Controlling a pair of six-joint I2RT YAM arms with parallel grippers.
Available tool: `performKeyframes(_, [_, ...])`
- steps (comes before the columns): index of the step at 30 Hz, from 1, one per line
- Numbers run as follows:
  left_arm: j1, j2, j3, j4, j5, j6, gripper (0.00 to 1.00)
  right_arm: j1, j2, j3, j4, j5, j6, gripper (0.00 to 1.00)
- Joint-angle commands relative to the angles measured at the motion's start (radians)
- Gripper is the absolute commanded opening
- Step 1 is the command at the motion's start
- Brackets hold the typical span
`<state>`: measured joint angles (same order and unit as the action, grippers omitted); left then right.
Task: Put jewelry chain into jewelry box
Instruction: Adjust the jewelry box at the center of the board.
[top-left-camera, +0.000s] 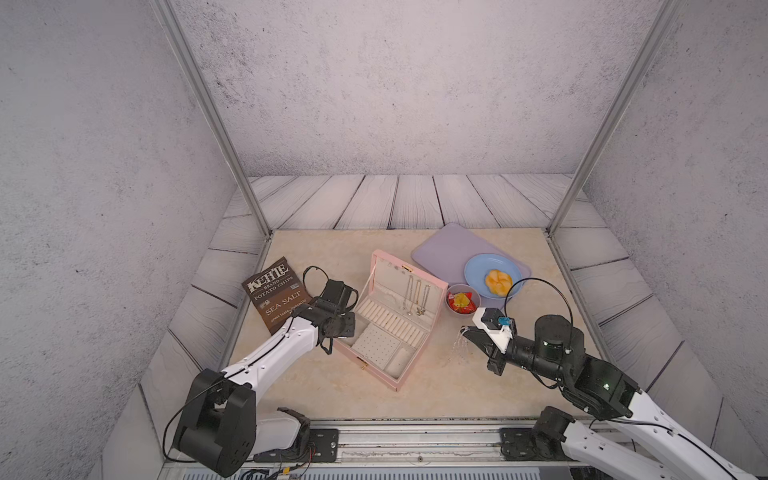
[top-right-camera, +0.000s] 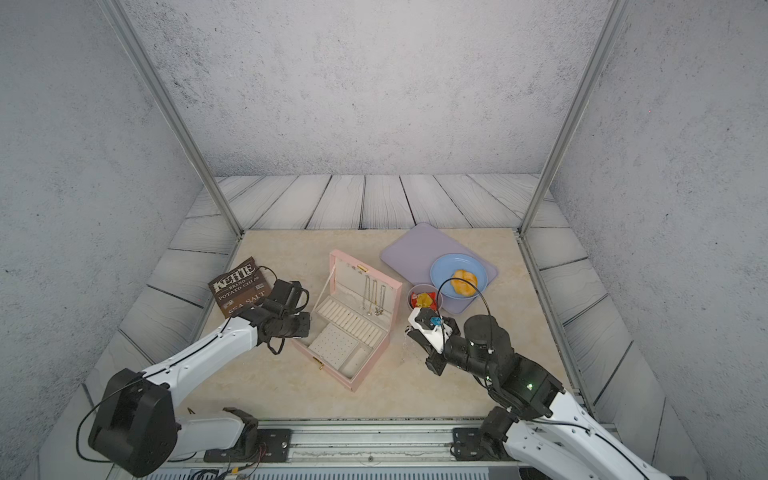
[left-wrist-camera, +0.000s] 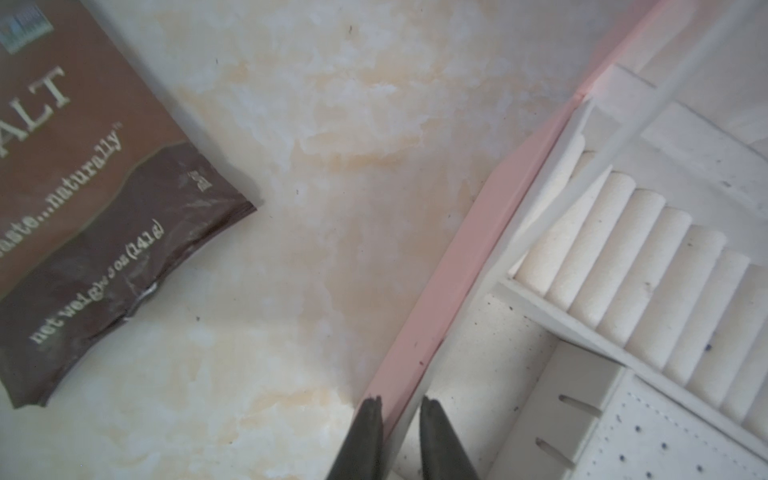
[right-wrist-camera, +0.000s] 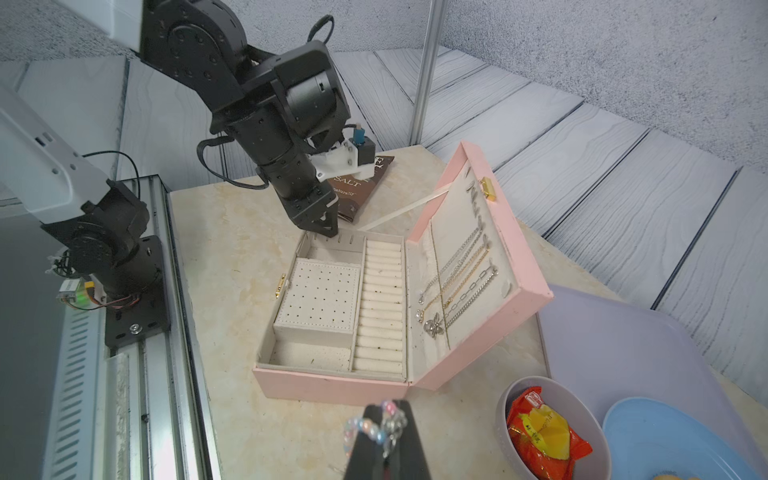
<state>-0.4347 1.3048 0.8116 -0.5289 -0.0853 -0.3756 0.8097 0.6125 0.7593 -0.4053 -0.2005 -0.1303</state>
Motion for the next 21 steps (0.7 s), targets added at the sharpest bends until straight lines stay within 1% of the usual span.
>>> performKeyframes(1, [-0.037,0.037,0.014,-0.051,-0.035,-0.003,0.34,0.005,-0.017,-0.003,0.006,-0.028,0.008,0.0])
performKeyframes(3, [-0.048,0.043,0.026,-0.039,-0.061,0.002,0.36,0.005,-0.017,-0.002,0.006,-0.044,0.008,0.0])
performKeyframes(5, [-0.05,0.059,0.031,-0.026,-0.058,0.004,0.35,0.006,-0.017,-0.002,0.008,-0.056,0.008,0.0])
performKeyframes(8, [-0.053,0.095,0.035,-0.032,-0.029,-0.008,0.24,0.005,-0.021,-0.003,0.008,-0.053,0.009,0.0])
performKeyframes(11, [-0.061,0.096,0.026,-0.036,-0.038,-0.036,0.14,0.005,-0.032,-0.008,0.014,-0.05,0.011,0.0])
performKeyframes(16, [-0.111,0.041,0.015,-0.044,-0.049,-0.131,0.02,0.005,-0.048,-0.009,0.02,-0.052,0.011,0.0])
performKeyframes(18, [-0.14,0.027,0.006,-0.05,-0.055,-0.181,0.01,0.005,-0.048,-0.01,0.019,-0.053,0.012,0.0])
performKeyframes(21, [-0.178,0.016,-0.017,-0.049,-0.02,-0.273,0.0,0.006,-0.048,-0.009,0.019,-0.051,0.012,0.0])
